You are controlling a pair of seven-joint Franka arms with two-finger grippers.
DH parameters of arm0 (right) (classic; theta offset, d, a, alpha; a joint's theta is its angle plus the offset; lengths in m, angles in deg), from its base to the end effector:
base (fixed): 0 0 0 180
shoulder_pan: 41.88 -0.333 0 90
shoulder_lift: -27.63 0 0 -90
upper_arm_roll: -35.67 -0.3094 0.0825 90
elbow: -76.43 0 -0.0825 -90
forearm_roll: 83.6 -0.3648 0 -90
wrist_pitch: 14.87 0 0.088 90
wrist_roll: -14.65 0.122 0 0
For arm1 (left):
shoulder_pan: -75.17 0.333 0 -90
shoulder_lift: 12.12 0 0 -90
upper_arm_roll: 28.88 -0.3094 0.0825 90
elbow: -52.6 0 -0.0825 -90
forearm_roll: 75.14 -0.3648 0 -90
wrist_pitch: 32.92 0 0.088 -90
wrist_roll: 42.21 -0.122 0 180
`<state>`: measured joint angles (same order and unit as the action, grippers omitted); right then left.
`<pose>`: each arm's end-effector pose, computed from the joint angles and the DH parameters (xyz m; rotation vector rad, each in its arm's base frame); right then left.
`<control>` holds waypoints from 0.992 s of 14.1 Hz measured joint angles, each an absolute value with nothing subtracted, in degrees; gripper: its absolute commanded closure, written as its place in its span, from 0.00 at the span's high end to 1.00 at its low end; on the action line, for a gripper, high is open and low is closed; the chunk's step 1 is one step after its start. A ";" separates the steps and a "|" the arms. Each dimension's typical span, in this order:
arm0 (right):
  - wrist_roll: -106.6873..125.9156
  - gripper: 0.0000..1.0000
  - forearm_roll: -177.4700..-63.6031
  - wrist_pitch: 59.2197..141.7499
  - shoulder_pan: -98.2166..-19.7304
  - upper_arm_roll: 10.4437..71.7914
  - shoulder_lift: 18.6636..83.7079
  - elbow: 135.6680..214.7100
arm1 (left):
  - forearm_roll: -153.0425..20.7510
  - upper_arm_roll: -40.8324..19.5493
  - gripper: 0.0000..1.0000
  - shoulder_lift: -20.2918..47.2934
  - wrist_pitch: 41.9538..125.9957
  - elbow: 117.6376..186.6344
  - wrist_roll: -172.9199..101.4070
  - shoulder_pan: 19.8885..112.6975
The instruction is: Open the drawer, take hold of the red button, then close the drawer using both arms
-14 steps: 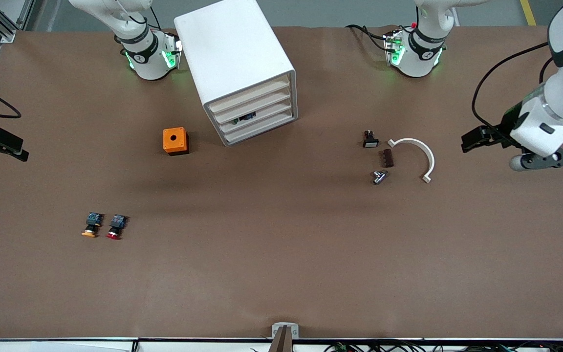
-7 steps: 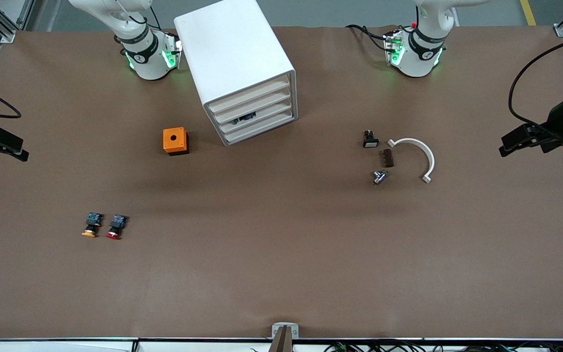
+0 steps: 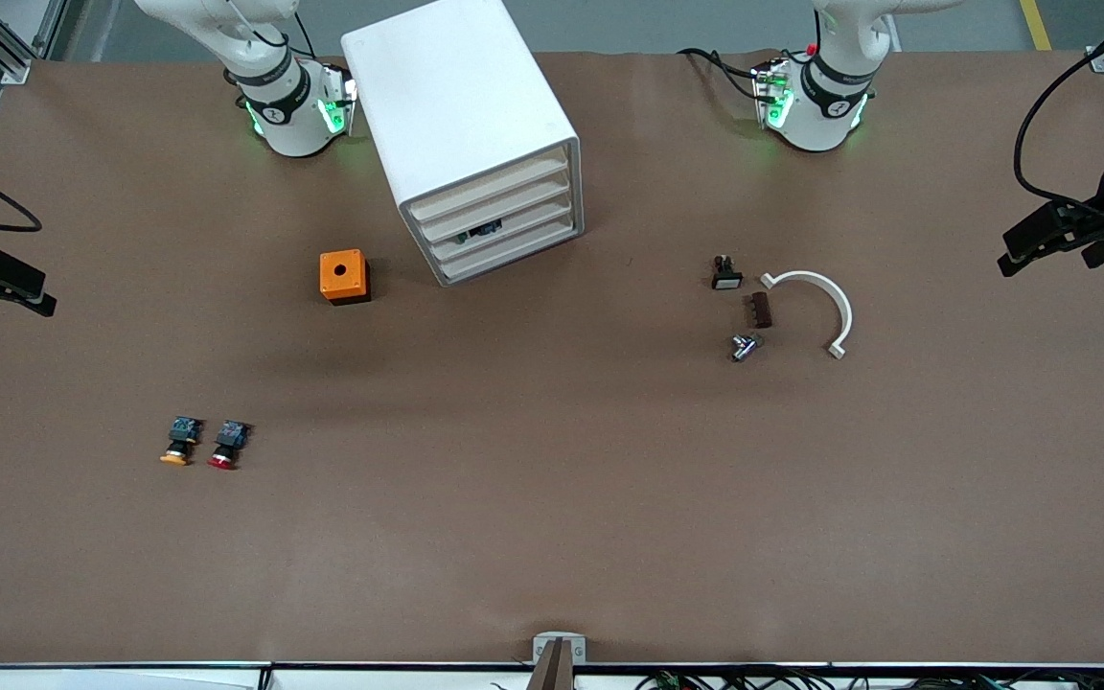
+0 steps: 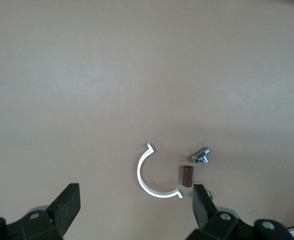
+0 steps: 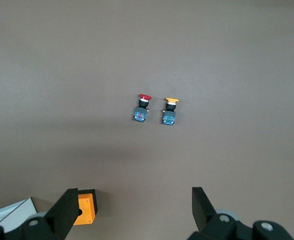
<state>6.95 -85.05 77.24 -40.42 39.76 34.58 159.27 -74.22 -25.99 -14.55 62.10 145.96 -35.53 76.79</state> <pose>0.5744 -0.0502 0.5958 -3.1285 -0.0591 -0.0664 0.5317 -0.0142 0.6068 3.1173 0.1485 0.1096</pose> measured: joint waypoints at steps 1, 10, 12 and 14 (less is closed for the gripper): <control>6.95 1.00 -85.05 77.24 -40.42 39.76 34.58 159.27 | -74.22 -25.99 0.99 -14.62 62.10 145.96 -35.53 76.79; 6.95 1.00 -85.04 77.28 -40.42 39.77 34.58 159.27 | -74.22 -25.73 0.99 -14.53 62.33 145.28 -35.52 75.91; 6.96 1.00 -85.04 77.28 -40.42 39.77 34.58 159.27 | -74.22 -25.67 0.99 -14.38 61.92 145.27 -35.52 75.88; 6.96 1.00 -85.04 77.29 -40.42 39.77 34.58 159.27 | -74.22 -25.67 0.99 -14.23 61.51 145.27 -35.52 75.89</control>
